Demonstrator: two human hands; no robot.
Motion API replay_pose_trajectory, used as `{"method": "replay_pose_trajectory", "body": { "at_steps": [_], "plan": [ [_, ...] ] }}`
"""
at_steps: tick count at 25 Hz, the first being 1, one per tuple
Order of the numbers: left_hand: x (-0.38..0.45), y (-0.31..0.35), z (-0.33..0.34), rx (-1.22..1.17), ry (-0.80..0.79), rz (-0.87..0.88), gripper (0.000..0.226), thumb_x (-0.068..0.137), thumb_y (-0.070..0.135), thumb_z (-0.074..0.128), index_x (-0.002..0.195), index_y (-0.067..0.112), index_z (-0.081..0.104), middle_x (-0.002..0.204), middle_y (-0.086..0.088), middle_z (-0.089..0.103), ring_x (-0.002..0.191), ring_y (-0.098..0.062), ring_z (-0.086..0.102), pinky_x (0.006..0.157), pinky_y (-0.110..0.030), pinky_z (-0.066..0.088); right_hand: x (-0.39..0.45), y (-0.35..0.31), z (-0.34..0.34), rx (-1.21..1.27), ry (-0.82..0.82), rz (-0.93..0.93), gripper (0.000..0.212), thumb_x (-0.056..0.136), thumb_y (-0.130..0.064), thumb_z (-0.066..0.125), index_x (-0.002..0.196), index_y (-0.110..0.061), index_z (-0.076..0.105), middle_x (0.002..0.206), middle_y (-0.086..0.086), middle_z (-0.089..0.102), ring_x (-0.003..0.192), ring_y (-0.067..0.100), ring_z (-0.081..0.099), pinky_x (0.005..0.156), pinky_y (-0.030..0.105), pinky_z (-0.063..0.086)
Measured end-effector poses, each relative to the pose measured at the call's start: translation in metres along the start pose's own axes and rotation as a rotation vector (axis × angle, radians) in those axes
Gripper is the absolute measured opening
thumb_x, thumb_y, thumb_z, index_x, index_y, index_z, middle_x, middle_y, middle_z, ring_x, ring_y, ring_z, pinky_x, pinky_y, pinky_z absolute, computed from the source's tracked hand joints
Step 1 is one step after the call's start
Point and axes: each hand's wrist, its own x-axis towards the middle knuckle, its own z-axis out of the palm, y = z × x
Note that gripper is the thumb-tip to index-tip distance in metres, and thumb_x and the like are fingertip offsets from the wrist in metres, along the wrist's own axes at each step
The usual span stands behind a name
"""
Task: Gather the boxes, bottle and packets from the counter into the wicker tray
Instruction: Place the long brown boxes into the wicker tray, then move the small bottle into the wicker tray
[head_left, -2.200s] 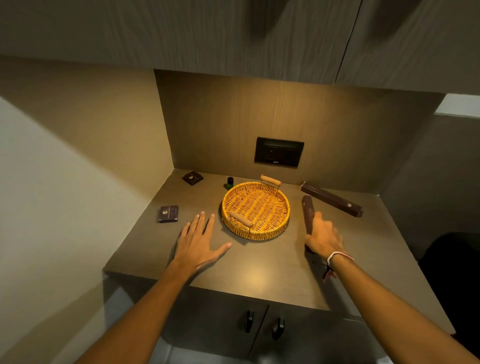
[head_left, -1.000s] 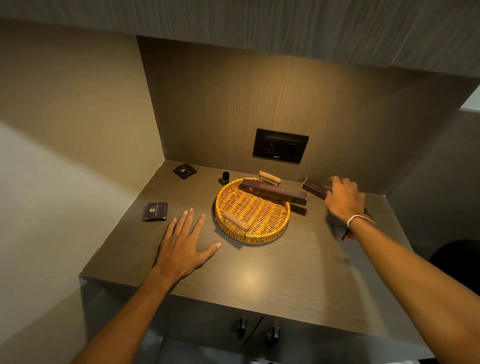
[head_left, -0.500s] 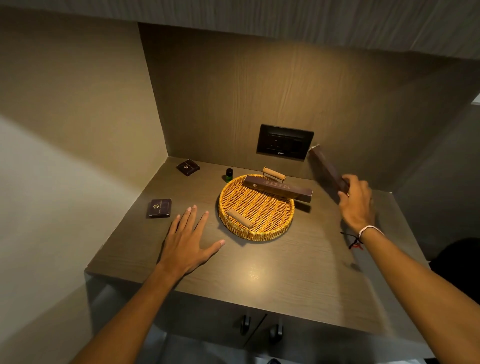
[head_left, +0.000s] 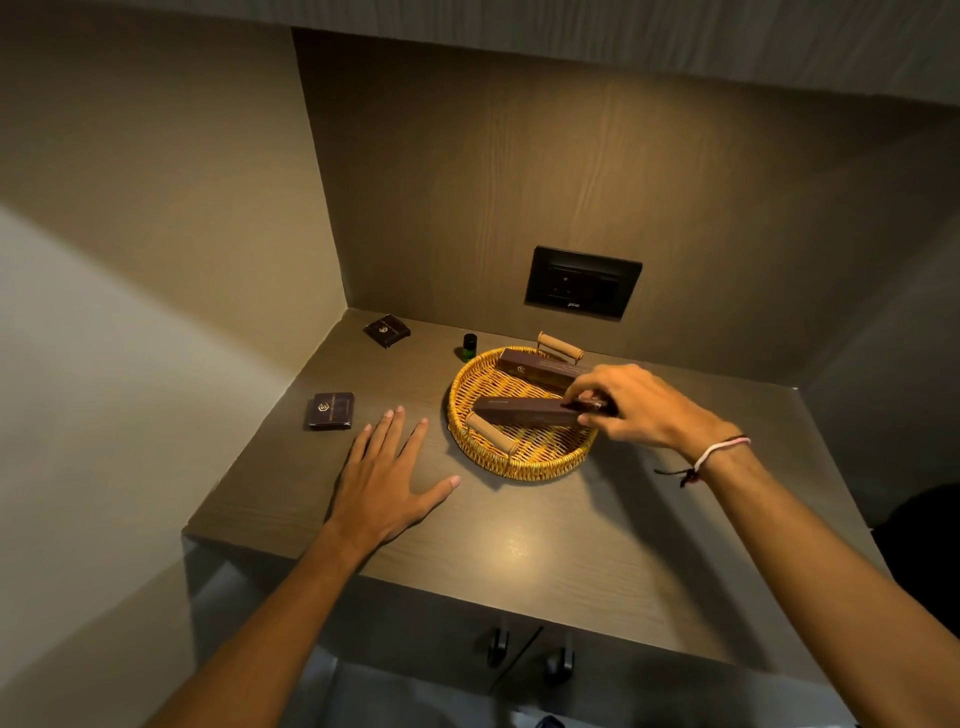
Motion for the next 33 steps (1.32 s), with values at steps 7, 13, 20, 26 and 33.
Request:
{"method": "replay_pose_trajectory", "body": {
  "at_steps": [7, 13, 20, 26, 33],
  "plan": [
    [0.001, 0.0, 0.0, -0.002, 0.015, -0.005, 0.099, 0.076, 0.087, 0.019, 0.156, 0.028, 0.009, 0.166, -0.007, 0.002, 0.153, -0.022, 0.0, 0.123, -0.042, 0.0, 0.011, -0.004, 0.024, 0.097, -0.12, 0.047, 0.037, 0.082, -0.045, 0.079, 0.116, -0.033, 0.07, 0.118, -0.01, 0.056, 0.107, 0.008, 0.054, 0.076, 0.016, 0.048],
    [0.001, -0.001, 0.003, 0.003, 0.029, -0.003, 0.1, 0.076, 0.088, 0.019, 0.156, 0.029, 0.01, 0.166, -0.006, 0.003, 0.153, -0.021, 0.0, 0.12, -0.039, -0.003, 0.017, -0.015, 0.009, 0.209, -0.04, 0.075, 0.037, 0.087, -0.052, 0.069, 0.113, -0.026, 0.073, 0.099, -0.014, 0.065, 0.092, 0.01, 0.065, 0.069, 0.021, 0.054],
    [0.004, -0.004, 0.007, -0.037, 0.046, 0.006, 0.101, 0.075, 0.088, 0.019, 0.156, 0.028, 0.01, 0.166, -0.006, 0.002, 0.153, -0.02, -0.001, 0.121, -0.039, -0.002, 0.103, -0.047, 0.009, 0.093, 0.094, 0.037, 0.033, 0.096, -0.014, 0.064, 0.129, -0.017, 0.063, 0.13, 0.01, 0.062, 0.12, 0.026, 0.058, 0.098, 0.043, 0.052],
    [0.003, -0.005, 0.007, -0.036, 0.072, 0.005, 0.099, 0.077, 0.087, 0.022, 0.156, 0.027, 0.015, 0.166, -0.006, 0.008, 0.153, -0.02, 0.004, 0.122, -0.039, 0.002, 0.171, -0.06, 0.033, -0.041, 0.025, 0.147, 0.043, 0.096, -0.009, 0.061, 0.138, -0.015, 0.057, 0.137, 0.016, 0.058, 0.126, 0.037, 0.056, 0.102, 0.051, 0.05],
    [0.003, -0.005, 0.008, -0.034, 0.086, 0.003, 0.096, 0.078, 0.086, 0.023, 0.155, 0.028, 0.017, 0.166, -0.005, 0.01, 0.153, -0.02, 0.006, 0.122, -0.038, 0.004, 0.187, -0.066, 0.052, -0.057, 0.104, 0.205, 0.028, 0.093, -0.016, 0.067, 0.121, -0.014, 0.065, 0.115, 0.014, 0.067, 0.107, 0.033, 0.065, 0.09, 0.046, 0.056]
  ]
}}
